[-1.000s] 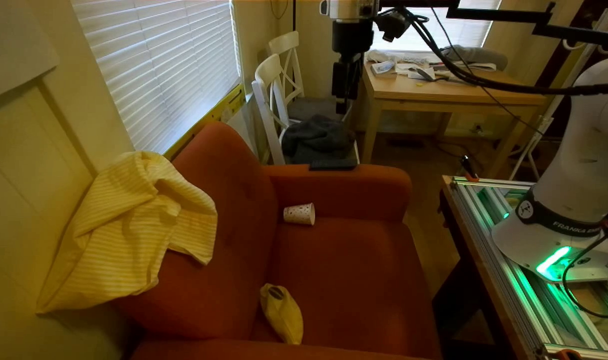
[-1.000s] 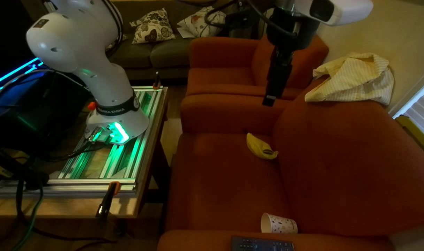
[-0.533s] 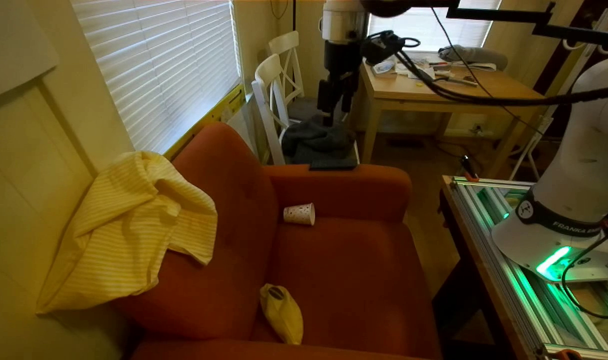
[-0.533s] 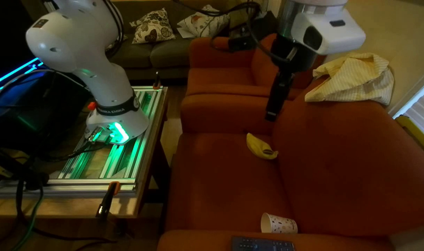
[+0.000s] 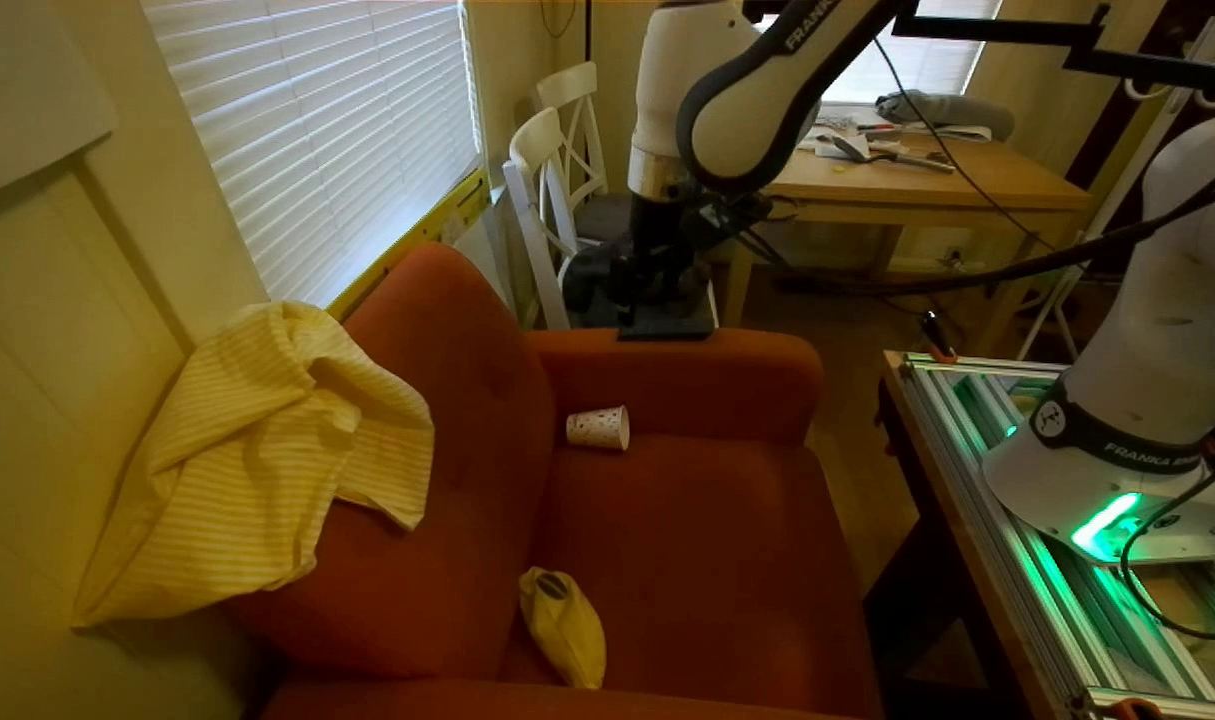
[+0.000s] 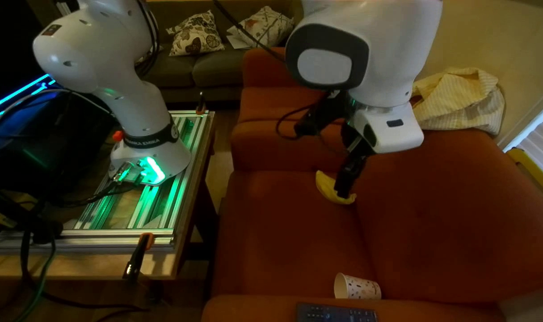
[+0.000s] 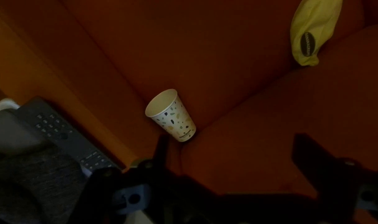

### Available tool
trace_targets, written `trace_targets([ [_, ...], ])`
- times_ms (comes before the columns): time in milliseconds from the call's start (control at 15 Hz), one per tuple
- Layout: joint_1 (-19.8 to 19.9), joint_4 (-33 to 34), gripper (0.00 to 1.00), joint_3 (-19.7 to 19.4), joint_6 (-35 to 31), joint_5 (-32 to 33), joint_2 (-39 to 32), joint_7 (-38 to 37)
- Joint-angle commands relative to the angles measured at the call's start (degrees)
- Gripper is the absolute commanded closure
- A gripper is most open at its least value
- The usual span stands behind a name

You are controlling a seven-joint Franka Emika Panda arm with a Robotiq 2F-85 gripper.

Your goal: Put the cup upright

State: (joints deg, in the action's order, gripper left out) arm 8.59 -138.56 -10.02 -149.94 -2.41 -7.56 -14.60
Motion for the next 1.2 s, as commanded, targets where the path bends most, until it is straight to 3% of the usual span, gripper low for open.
trace_targets([
  [0, 1.35, 1.67, 0.0, 1.38, -5.13, -8.07, -8.77, 3.87],
  [200, 2.96, 3.56, 0.0, 2.49, -7.47, -12.01, -14.75, 6.28],
  [400, 6.65, 5.82, 0.0, 5.57, -3.06, -15.33, -16.62, 12.02],
  [467, 3.74, 3.22, 0.0, 3.16, -5.67, -12.5, -15.31, 8.03],
  [1133, 6.42, 6.69, 0.0, 5.51, -4.83, -15.09, -19.29, 11.36],
])
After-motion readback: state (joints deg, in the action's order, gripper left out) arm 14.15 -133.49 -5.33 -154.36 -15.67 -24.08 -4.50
